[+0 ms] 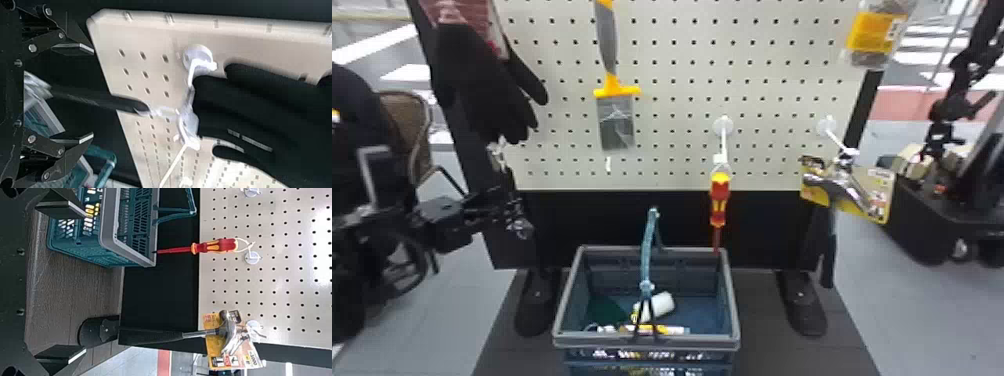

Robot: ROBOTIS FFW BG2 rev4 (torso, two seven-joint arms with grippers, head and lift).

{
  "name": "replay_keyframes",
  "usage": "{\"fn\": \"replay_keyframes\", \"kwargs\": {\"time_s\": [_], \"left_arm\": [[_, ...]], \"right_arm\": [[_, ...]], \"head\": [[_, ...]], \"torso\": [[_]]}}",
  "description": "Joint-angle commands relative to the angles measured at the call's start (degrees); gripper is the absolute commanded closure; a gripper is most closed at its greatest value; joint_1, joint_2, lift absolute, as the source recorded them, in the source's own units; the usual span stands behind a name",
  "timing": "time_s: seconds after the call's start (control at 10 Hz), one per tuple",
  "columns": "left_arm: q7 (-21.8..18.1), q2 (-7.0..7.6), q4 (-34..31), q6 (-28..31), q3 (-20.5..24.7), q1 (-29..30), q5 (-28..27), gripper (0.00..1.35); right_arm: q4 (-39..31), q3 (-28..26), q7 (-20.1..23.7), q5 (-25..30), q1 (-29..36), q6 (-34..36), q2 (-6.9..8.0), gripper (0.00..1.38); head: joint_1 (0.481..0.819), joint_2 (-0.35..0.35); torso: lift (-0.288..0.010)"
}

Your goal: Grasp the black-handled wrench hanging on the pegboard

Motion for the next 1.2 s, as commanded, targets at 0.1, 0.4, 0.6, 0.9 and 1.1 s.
{"fn": "replay_keyframes", "kwargs": {"time_s": [0.1, 0.4, 0.6, 0.9, 1.1], "left_arm": [[-1.93, 1.55, 2.69, 0.83, -4.67, -4.46, 3.15, 0.51], [-3.24, 2.08, 2.41, 1.62, -4.41, -4.7, 2.19, 0.83], [-2.1, 1.9, 2.13, -1.45, -4.59, -4.21, 1.4, 1.12], [-1.57, 1.9, 1.99, -2.95, -5.03, -3.72, 1.75, 1.15], [-1.49, 1.9, 1.99, -2.77, -5.2, -3.72, 2.36, 1.15]], "right_arm": [[0.27, 0.0, 0.6, 0.24, -0.39, 0.14, 0.26, 0.1], [0.41, 0.0, 0.87, 0.33, -0.27, 0.23, 0.52, 0.1], [0.41, 0.0, 0.87, 0.41, -0.27, 0.23, 0.61, 0.1], [0.41, 0.0, 0.95, 0.41, -0.27, 0.23, 0.52, 0.1], [0.27, 0.0, 0.95, 0.5, -0.27, 0.31, 0.61, 0.1]], "head": [[0.549, 0.0], [0.549, 0.0], [0.549, 0.0], [0.549, 0.0], [0.549, 0.0]], "torso": [[-0.1], [-0.1], [-0.1], [-0.1], [-0.1]]}}
